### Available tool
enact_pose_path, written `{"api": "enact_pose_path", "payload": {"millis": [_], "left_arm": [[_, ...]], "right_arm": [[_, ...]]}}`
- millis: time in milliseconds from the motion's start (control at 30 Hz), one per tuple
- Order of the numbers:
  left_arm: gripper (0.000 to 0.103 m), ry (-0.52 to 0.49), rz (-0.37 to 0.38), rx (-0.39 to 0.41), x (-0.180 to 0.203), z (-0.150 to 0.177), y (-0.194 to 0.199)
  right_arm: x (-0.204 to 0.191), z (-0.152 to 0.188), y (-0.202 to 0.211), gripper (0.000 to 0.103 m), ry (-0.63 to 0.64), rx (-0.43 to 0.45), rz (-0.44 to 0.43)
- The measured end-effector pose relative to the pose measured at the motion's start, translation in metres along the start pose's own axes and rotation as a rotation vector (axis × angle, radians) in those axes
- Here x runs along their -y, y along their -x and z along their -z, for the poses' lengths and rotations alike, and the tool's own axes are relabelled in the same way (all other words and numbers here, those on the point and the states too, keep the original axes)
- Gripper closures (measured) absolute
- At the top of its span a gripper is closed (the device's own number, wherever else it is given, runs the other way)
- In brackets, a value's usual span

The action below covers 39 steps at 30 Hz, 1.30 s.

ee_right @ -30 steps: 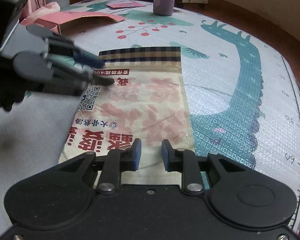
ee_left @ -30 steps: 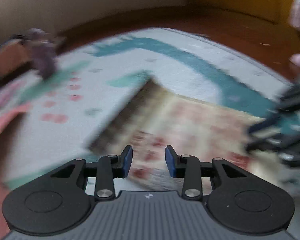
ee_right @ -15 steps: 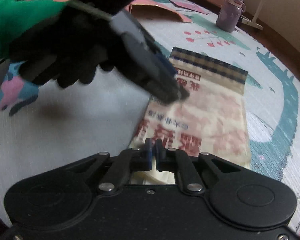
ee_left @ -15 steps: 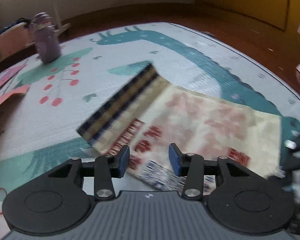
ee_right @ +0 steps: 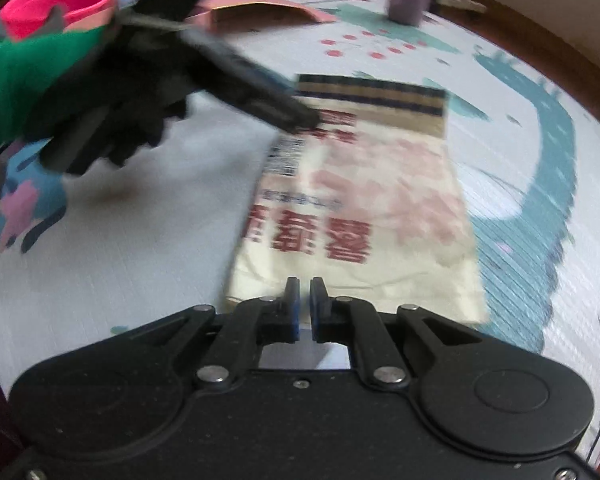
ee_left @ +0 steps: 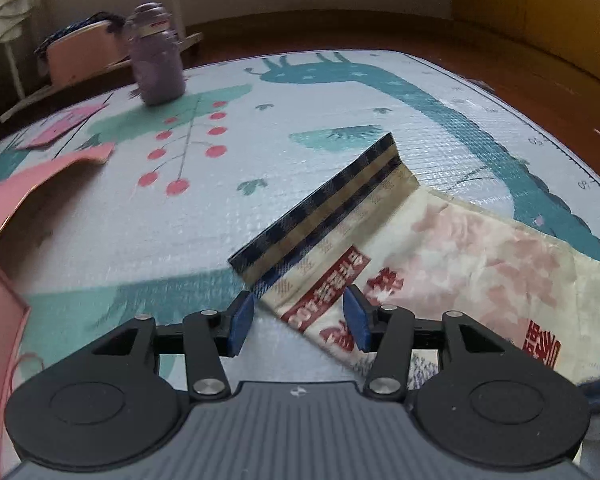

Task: Fold shopping bag

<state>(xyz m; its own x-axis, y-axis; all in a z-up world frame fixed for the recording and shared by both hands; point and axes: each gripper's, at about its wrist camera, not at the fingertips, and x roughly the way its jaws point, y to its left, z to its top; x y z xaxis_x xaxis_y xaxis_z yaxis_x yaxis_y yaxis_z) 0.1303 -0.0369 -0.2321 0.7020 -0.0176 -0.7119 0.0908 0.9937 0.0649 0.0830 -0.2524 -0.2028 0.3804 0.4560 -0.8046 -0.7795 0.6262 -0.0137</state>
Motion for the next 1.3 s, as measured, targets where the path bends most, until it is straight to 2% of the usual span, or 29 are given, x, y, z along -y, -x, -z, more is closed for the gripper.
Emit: {"api": "enact_pose_path", "payload": {"millis": [67,133,167,200,300,400,433,500,600,633,667,733,833,933,1000,1067,1100,1133,1167,1233,1300], "left_arm": [[0.053,0.004,0.020,-0.031,0.000,0.000,0.005],[0.053,0.010,0.054,-0.072,-0.002,-0.004,0.008],[0.053,0.045,0.116,-0.092,-0.009,-0.007,0.015],[0.053,0.085,0.127,-0.061,-0.015,-0.007,0.020],[0.053,0.217,0.083,0.024,-0.038,-0.001,0.022],[0.053,0.244,0.071,0.017,-0.051,0.001,0.009],[0.054,0.269,0.097,0.017,-0.055,0.001,0.002],[0.054,0.373,0.195,0.032,-0.068,0.000,-0.013],[0.054,0.419,0.275,0.042,-0.081,-0.007,-0.029],[0.058,0.425,0.293,0.040,-0.083,-0.010,-0.033],[0.070,0.424,0.296,0.032,-0.084,-0.012,-0.037],[0.083,0.421,0.300,0.013,-0.087,-0.016,-0.044],[0.090,0.429,0.330,-0.005,-0.092,-0.012,-0.043],[0.093,0.391,0.363,-0.020,-0.091,0.002,-0.027],[0.094,0.402,0.401,-0.029,-0.093,0.017,-0.013],[0.094,0.389,0.477,-0.046,-0.094,0.030,0.004],[0.093,0.389,0.522,-0.046,-0.095,0.036,0.011],[0.092,0.384,0.492,-0.023,-0.094,0.035,0.017],[0.089,0.378,0.455,0.003,-0.094,0.034,0.023],[0.081,0.375,0.394,0.048,-0.092,0.028,0.031],[0.071,0.351,0.388,0.069,-0.083,0.008,0.031]], "right_arm": [[0.011,-0.001,-0.002,0.096,-0.051,-0.005,0.021],[0.029,0.000,-0.002,0.096,-0.154,-0.011,0.021],[0.038,0.000,-0.001,0.096,-0.205,-0.010,0.017],[0.045,0.002,0.001,0.096,-0.251,-0.008,0.017],[0.058,0.006,0.003,0.096,-0.329,-0.011,0.013],[0.055,0.006,0.000,0.095,-0.316,-0.021,0.012],[0.055,0.006,-0.001,0.095,-0.316,-0.021,0.011],[0.060,0.007,-0.003,0.095,-0.333,-0.014,-0.001],[0.071,0.007,-0.006,0.095,-0.356,-0.002,-0.018],[0.074,0.007,-0.008,0.096,-0.357,0.004,-0.019],[0.077,0.006,-0.009,0.096,-0.355,0.010,-0.019],[0.085,0.004,-0.012,0.096,-0.358,0.021,-0.021],[0.098,-0.001,-0.019,0.097,-0.386,0.035,-0.034],[0.113,-0.004,-0.022,0.096,-0.422,0.043,-0.028],[0.123,-0.005,-0.017,0.094,-0.445,0.046,0.038],[0.131,-0.004,-0.006,0.092,-0.479,0.080,0.095],[0.137,-0.003,0.006,0.085,-0.496,0.124,0.169],[0.139,-0.003,0.015,0.072,-0.499,0.151,0.231],[0.139,-0.004,0.025,0.068,-0.496,0.185,0.295],[0.129,-0.008,0.042,0.067,-0.435,0.234,0.370],[0.114,-0.012,0.057,0.064,-0.362,0.281,0.410]]}}
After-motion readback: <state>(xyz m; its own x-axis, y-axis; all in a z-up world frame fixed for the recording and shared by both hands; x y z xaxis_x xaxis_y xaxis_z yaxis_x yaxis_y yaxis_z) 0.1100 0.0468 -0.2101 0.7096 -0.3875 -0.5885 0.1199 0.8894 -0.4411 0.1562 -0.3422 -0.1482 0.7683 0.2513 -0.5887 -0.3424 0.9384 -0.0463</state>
